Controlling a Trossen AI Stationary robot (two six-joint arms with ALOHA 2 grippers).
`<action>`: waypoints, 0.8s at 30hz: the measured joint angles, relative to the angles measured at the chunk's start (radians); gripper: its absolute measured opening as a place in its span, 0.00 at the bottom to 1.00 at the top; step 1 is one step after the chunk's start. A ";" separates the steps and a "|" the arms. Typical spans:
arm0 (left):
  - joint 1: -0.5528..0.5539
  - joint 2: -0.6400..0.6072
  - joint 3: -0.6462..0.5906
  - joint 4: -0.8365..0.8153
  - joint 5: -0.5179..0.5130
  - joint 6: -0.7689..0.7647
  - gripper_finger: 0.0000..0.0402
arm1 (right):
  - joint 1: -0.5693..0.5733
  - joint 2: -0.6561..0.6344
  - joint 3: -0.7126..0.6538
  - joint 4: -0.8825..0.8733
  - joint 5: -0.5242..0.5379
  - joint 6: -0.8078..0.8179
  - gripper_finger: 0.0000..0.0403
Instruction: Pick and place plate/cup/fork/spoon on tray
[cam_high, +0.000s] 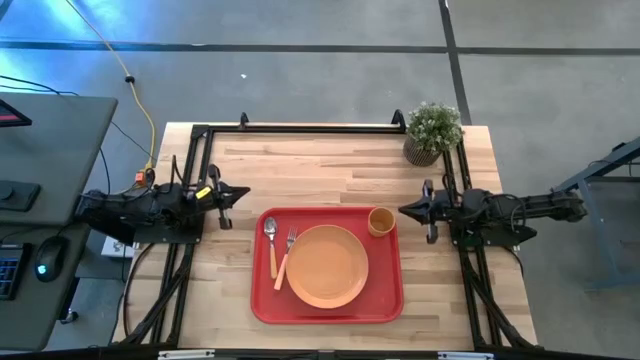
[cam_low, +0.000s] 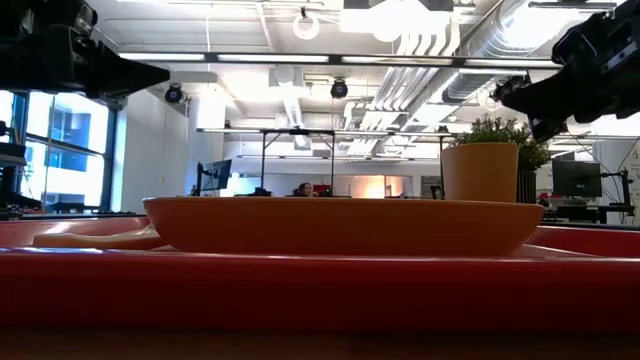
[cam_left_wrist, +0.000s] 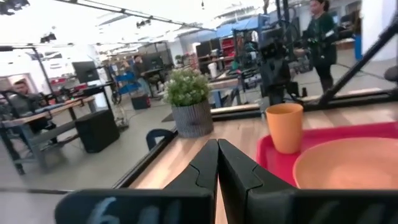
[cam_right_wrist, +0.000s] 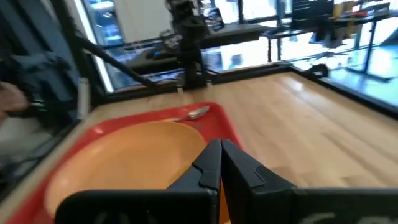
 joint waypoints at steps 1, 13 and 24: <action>0.006 0.000 0.000 0.005 -0.001 -0.001 0.00 | 0.000 0.007 0.000 0.002 0.014 -0.018 0.00; 0.036 0.000 0.000 0.174 -0.073 -0.003 0.00 | 0.000 0.031 0.000 0.002 0.015 -0.104 0.00; 0.036 0.002 0.000 0.245 0.084 0.007 0.00 | 0.000 0.031 -0.001 0.002 0.015 -0.065 0.00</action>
